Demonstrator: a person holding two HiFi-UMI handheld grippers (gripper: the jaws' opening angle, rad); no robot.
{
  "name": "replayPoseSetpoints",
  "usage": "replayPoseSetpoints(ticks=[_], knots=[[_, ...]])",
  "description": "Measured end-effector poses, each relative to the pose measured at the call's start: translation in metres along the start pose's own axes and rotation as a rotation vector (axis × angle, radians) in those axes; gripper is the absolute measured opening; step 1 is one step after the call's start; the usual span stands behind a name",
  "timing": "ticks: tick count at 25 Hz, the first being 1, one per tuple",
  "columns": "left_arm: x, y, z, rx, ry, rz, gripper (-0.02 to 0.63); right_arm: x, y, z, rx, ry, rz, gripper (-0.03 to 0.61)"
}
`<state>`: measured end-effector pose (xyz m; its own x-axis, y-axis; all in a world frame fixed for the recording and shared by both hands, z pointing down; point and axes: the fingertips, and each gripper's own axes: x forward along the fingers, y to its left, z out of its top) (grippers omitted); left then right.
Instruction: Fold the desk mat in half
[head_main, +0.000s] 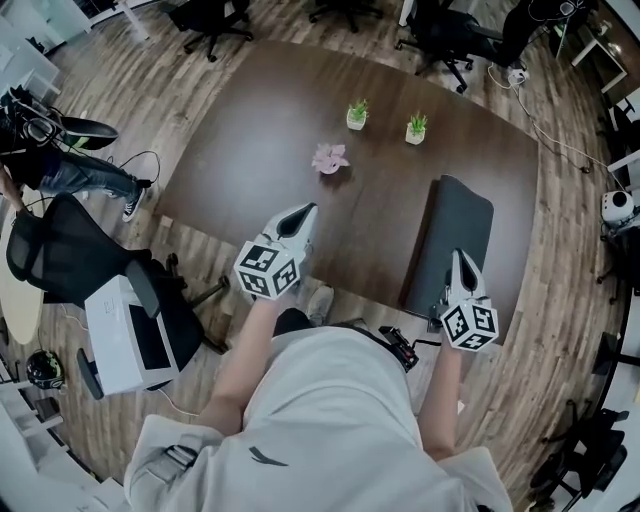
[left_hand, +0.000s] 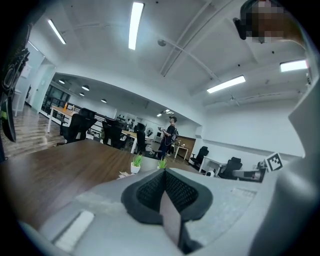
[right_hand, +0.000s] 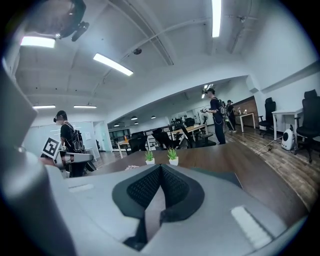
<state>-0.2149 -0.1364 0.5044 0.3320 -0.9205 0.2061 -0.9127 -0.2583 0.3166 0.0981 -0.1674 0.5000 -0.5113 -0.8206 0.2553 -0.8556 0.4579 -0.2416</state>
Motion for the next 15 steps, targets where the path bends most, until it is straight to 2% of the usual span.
replayPoseSetpoints(ticks=[4, 8, 10, 12, 15], knots=[[0.001, -0.012, 0.013, 0.076, -0.068, -0.049, 0.005, -0.011, 0.001, 0.013, -0.067, -0.072, -0.016, 0.002], [-0.011, -0.029, 0.044, 0.144, -0.272, -0.141, 0.005, -0.033, 0.016, 0.046, -0.237, -0.26, -0.027, 0.002], [-0.02, -0.036, 0.058, 0.178, -0.356, -0.169, 0.005, -0.042, 0.021, 0.057, -0.28, -0.325, -0.031, 0.002], [-0.024, -0.038, 0.065, 0.194, -0.39, -0.173, 0.005, -0.047, 0.019, 0.061, -0.264, -0.347, -0.034, 0.002], [-0.023, -0.036, 0.068, 0.193, -0.397, -0.162, 0.005, -0.049, 0.01, 0.06, -0.264, -0.329, -0.077, 0.002]])
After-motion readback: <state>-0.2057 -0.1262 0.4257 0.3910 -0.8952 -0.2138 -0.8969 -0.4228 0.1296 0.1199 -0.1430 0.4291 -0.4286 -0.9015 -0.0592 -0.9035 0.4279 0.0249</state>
